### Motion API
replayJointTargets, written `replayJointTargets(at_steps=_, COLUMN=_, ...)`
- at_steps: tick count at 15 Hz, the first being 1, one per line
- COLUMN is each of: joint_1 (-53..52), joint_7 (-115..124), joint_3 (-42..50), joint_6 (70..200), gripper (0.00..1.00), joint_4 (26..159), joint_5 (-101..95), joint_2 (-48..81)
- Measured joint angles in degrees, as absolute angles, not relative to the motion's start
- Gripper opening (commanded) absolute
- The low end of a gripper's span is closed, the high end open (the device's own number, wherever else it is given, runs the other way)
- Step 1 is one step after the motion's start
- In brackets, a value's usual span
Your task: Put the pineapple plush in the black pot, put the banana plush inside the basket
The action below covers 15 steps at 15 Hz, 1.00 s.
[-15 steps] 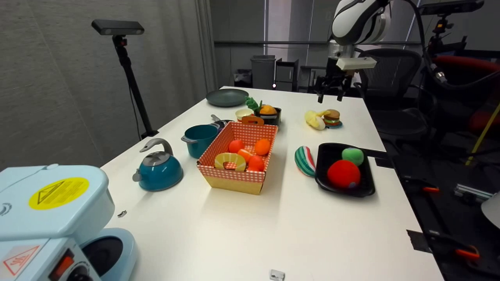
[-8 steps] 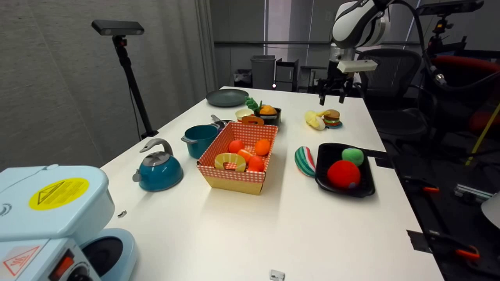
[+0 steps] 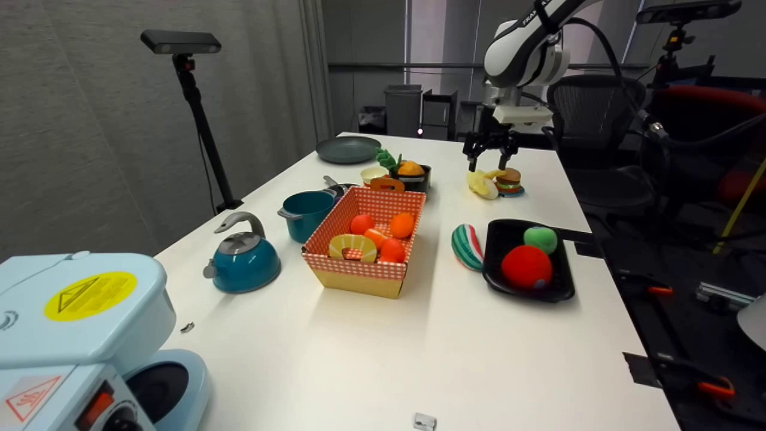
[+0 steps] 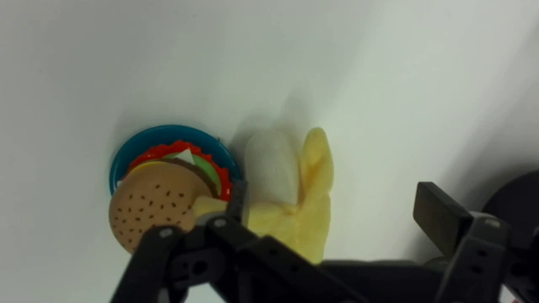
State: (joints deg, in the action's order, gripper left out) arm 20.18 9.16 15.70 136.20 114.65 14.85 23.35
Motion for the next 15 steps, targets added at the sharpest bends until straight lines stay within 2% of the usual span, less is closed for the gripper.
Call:
replayJointTargets(at_steps=5, joint_1=20.23, joint_7=10.59, joint_3=16.52, joint_6=137.71, gripper=1.0, joint_4=110.2, joint_5=14.87, joint_2=27.36)
replayJointTargets(at_steps=15, joint_1=20.23, joint_7=12.14, joint_3=16.51, joint_6=138.99, gripper=1.0, joint_4=109.51, joint_5=14.87, joint_2=29.6)
